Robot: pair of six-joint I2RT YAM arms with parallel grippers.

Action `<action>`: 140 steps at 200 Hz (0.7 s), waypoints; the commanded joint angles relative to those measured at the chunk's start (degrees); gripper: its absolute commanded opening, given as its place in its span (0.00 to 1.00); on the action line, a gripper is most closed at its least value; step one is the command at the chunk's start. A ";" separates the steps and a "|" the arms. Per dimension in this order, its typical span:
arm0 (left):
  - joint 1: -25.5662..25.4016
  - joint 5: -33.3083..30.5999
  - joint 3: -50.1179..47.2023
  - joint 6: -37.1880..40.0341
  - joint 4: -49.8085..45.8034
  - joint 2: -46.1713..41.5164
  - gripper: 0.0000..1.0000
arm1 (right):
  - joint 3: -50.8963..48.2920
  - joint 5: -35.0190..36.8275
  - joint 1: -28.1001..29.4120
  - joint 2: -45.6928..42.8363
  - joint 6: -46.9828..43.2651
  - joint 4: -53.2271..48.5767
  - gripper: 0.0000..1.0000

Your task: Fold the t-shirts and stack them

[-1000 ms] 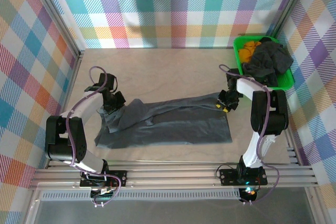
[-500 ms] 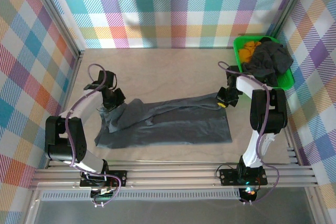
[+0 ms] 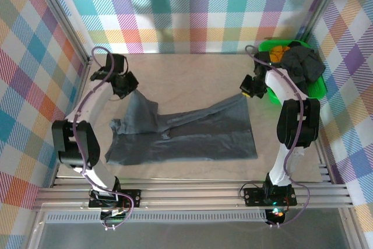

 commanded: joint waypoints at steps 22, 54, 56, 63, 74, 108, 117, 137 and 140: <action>2.39 -1.31 20.69 0.35 -2.27 14.01 0.00 | 15.18 -3.42 -1.37 11.02 0.85 -5.11 0.00; 3.93 0.71 35.38 1.02 -4.34 23.35 0.00 | 24.71 -7.67 -2.44 18.55 2.95 -6.66 0.00; 4.02 0.92 35.83 1.08 -4.21 23.73 0.00 | 24.89 -7.79 -2.45 18.73 3.03 -6.66 0.00; 4.17 1.37 36.81 1.13 -3.33 24.47 0.00 | 25.96 -8.21 -2.58 19.57 3.35 -6.61 0.00; 4.40 1.72 36.81 1.19 -0.66 24.66 0.00 | 26.85 -8.59 -2.61 20.39 4.03 -6.35 0.00; 4.36 5.17 36.71 0.71 5.23 24.97 0.00 | 26.71 -9.12 -2.82 21.47 5.73 -5.61 0.00; 4.31 5.41 37.15 0.71 3.99 25.25 0.00 | 26.47 -9.35 -2.97 21.66 5.79 -5.26 0.00; 4.29 5.50 33.91 0.87 2.78 23.31 0.00 | 25.83 -10.13 -3.24 21.69 5.46 -4.59 0.00; 4.31 5.50 32.73 0.87 3.07 22.65 0.00 | 25.67 -10.24 -3.31 21.67 5.39 -4.49 0.00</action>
